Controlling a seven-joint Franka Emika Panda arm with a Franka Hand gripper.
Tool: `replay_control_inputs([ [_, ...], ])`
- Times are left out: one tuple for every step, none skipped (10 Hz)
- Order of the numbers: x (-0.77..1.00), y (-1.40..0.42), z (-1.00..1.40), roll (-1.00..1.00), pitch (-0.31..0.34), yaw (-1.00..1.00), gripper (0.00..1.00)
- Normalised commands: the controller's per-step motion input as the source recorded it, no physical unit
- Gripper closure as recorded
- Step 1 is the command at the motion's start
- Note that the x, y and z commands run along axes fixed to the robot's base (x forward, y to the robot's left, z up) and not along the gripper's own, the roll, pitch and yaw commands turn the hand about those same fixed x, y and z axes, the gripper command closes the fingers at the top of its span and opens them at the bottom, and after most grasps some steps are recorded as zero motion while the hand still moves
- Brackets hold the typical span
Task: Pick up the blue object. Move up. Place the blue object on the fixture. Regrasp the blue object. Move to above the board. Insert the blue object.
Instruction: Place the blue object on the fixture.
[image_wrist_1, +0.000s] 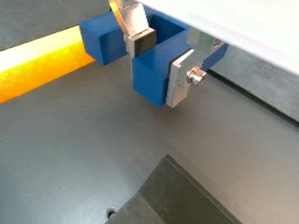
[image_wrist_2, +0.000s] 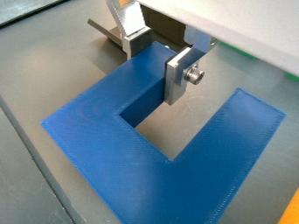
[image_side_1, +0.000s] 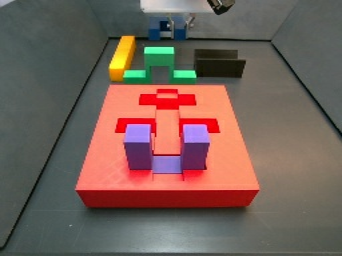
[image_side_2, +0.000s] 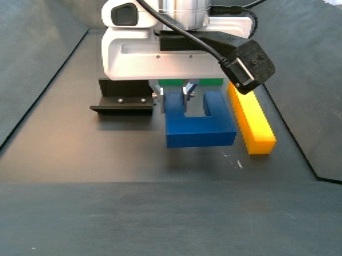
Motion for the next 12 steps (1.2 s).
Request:
replay_control_inputs([
  [0.13, 0.00, 0.00, -0.20, 0.000, -0.08, 1.00],
  [0.19, 0.00, 0.00, -0.24, 0.000, -0.07, 1.00],
  [0.25, 0.00, 0.00, -0.19, 0.000, -0.10, 1.00],
  [0.20, 0.00, 0.00, -0.23, 0.000, -0.18, 1.00],
  [0.40, 0.00, 0.57, -0.45, 0.000, -0.47, 1.00],
  [0.55, 0.00, 1.00, -0.52, 0.194, -0.53, 1.00],
  [0.53, 0.00, 1.00, -0.44, 0.240, -0.55, 1.00],
  [0.61, -0.05, 1.00, -0.48, 0.209, -0.48, 1.00],
  [0.73, -0.16, 0.88, -0.55, 0.160, -0.35, 1.00],
  [0.82, -0.38, 0.83, -0.42, 0.211, -0.19, 1.00],
  [0.84, -0.50, 0.78, -0.26, 0.223, -0.08, 1.00],
  [0.86, -0.58, 0.71, -0.16, 0.231, 0.00, 1.00],
])
